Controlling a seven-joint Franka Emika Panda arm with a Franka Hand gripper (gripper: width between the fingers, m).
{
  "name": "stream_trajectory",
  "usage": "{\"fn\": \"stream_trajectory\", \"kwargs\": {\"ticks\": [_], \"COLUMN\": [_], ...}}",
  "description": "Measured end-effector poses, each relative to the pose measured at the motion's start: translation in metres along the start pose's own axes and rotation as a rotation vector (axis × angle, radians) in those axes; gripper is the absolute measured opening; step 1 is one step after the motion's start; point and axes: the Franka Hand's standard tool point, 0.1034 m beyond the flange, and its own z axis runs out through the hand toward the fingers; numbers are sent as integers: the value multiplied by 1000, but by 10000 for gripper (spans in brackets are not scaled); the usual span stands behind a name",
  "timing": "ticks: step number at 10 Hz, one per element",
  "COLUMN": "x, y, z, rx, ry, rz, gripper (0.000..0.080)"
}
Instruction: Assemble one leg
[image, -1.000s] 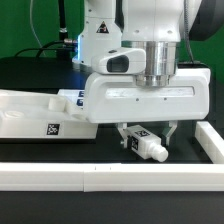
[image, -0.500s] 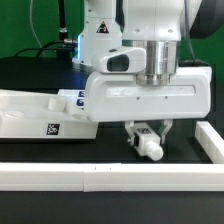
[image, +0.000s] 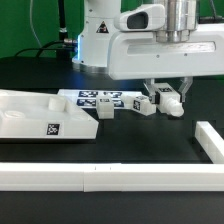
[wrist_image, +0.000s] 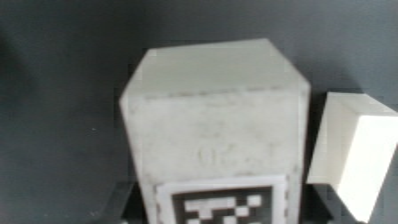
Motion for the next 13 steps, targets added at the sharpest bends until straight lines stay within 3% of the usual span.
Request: {"fn": "stream_trajectory", "kwargs": {"ticks": [2, 4, 5, 7, 11, 12, 13], "x": [-2, -27, -45, -60, -61, -66, -81], "y": [-2, -21, -37, -87, -84, -92, -102], "z": [1, 4, 2, -3, -1, 4, 11], "rx": [0, 4, 9, 21, 18, 15, 11], "ry": [-3, -33, -46, -53, -54, -41, -30], "rz": [45, 184, 232, 307, 276, 282, 256], "gripper": [285, 285, 287, 287, 287, 287, 287]}}
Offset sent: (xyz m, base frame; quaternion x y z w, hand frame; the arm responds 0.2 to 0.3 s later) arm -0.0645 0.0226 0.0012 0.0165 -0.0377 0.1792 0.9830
